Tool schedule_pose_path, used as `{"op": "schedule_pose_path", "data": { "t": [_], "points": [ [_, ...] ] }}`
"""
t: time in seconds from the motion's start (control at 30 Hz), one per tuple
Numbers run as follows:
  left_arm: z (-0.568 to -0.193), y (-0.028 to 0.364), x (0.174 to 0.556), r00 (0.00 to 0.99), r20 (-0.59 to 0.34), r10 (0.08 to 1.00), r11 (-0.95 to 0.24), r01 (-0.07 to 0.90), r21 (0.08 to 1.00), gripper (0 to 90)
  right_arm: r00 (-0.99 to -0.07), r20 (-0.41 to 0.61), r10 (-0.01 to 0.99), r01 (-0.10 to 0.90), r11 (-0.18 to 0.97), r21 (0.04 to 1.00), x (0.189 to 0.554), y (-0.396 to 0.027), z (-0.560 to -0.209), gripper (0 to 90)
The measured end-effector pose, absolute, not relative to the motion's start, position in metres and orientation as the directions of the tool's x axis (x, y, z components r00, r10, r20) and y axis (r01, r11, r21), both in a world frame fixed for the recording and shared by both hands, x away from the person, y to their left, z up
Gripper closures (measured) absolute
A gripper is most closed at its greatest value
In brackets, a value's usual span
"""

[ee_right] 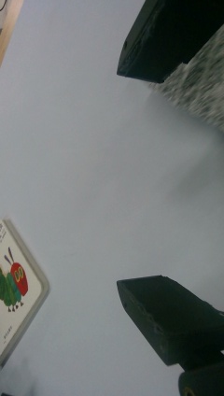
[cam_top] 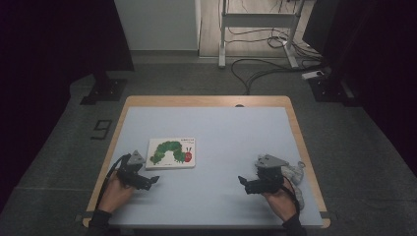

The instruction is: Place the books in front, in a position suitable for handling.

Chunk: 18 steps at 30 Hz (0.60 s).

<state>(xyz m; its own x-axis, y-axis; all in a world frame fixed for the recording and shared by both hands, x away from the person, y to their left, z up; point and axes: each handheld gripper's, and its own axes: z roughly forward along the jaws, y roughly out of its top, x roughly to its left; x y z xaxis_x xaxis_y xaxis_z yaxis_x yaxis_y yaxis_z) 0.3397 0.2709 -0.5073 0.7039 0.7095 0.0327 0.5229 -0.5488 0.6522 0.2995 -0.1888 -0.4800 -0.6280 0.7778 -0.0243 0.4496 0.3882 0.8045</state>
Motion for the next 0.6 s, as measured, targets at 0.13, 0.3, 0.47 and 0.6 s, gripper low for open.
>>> {"op": "schedule_pose_path", "data": {
  "t": [0.13,0.3,0.47,0.6],
  "points": [
    [-0.511,0.274,0.346,0.705,0.03,0.708,-0.545,0.519,0.658,0.0,-0.646,-0.025,0.763,0.438,0.398,0.806,0.306,-0.174,-0.484,0.4],
    [-0.518,0.273,0.351,0.712,0.042,0.701,-0.562,0.515,0.647,0.0,-0.674,-0.021,0.739,0.427,0.413,0.804,0.314,-0.154,-0.491,0.4],
    [-0.523,0.272,0.355,0.716,0.035,0.697,-0.568,0.522,0.637,0.0,-0.7,-0.021,0.714,0.414,0.429,0.803,0.323,-0.135,-0.497,0.5],
    [-0.525,0.271,0.356,0.722,0.02,0.692,-0.562,0.521,0.643,0.0,-0.712,-0.016,0.702,0.411,0.434,0.802,0.33,-0.123,-0.502,0.5]
  ]
}}
